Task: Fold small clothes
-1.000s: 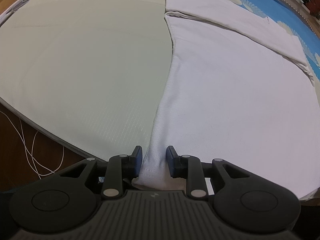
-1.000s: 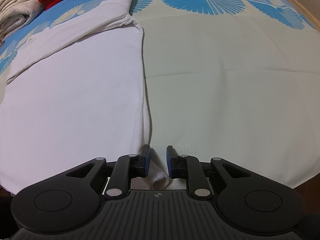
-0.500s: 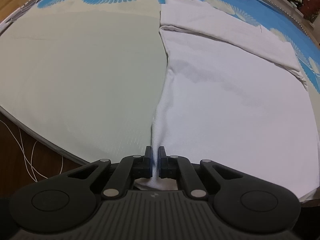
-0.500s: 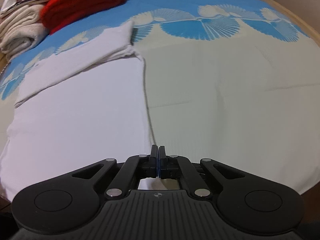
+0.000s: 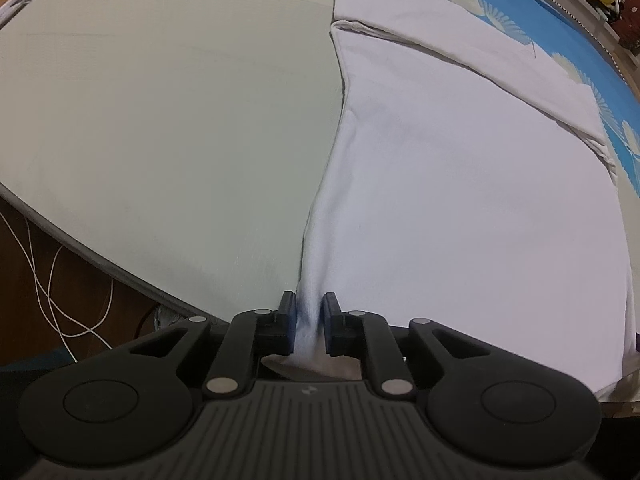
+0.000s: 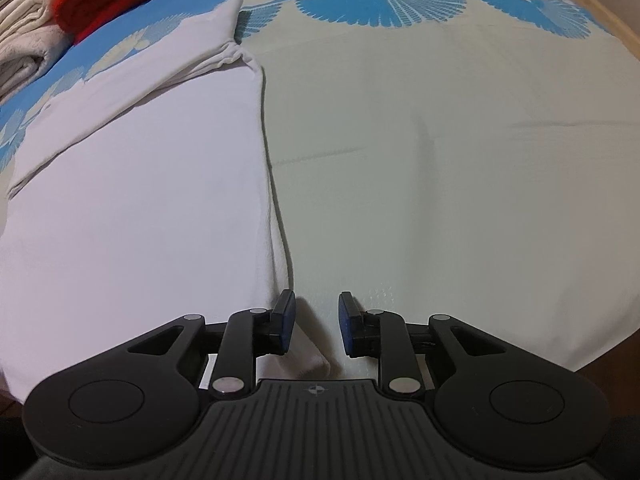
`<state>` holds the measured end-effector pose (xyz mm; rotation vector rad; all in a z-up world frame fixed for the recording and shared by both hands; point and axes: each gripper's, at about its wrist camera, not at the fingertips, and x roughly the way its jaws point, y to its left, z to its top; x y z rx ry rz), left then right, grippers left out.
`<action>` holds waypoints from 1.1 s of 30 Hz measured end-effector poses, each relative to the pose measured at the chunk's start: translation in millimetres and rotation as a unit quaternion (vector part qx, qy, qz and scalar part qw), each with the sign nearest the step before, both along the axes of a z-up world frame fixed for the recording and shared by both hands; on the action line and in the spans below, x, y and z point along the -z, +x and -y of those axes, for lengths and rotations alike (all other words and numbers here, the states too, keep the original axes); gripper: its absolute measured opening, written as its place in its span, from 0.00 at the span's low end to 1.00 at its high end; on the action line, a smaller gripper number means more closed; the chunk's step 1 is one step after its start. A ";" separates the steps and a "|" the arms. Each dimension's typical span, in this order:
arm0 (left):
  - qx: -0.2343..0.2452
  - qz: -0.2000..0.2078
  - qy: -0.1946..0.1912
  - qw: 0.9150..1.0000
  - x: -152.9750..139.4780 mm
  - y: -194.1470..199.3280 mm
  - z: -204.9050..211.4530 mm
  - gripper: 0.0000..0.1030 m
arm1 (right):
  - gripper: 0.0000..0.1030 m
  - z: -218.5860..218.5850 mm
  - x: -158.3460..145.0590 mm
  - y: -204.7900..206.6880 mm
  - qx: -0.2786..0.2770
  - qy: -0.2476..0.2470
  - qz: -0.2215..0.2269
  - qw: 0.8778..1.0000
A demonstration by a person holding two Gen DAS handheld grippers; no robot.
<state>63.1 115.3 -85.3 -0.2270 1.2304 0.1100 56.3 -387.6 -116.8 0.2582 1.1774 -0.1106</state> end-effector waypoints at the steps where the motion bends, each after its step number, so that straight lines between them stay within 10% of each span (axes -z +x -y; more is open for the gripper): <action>1: -0.002 -0.001 -0.001 1.000 -0.1 -0.2 -0.8 0.16 | 0.24 -0.7 -0.3 -0.4 -0.002 0.004 -0.001 1.000; 6: -0.019 -0.004 -0.013 1.000 1.8 2.8 -11.5 0.20 | 0.25 4.7 -8.5 -4.2 0.024 0.034 0.019 0.999; 12: -0.019 -0.004 -0.014 1.000 3.4 2.0 -15.3 0.20 | 0.50 10.0 -10.7 -7.2 0.043 0.055 0.026 0.997; 19: -0.012 -0.004 -0.008 1.000 5.7 0.3 -9.5 0.20 | 0.53 -20.3 2.9 -7.6 -0.039 -0.003 -0.010 0.999; 21: -0.009 -0.003 -0.005 1.000 5.7 -0.3 -7.5 0.19 | 0.47 -29.6 3.1 -9.9 -0.060 -0.018 -0.009 0.998; 24: 0.014 0.005 0.014 1.000 3.2 -1.2 3.6 0.08 | 0.06 -34.4 1.1 -11.8 -0.069 -0.031 -0.002 0.997; 28: 0.063 0.040 0.069 0.995 -11.1 -6.2 26.3 0.06 | 0.06 -30.8 -10.1 -15.0 -0.054 -0.037 0.026 0.998; 33: 0.055 0.092 0.031 0.994 -59.1 -17.7 23.3 0.05 | 0.05 -18.9 -61.7 -22.1 -0.037 -0.001 0.101 0.994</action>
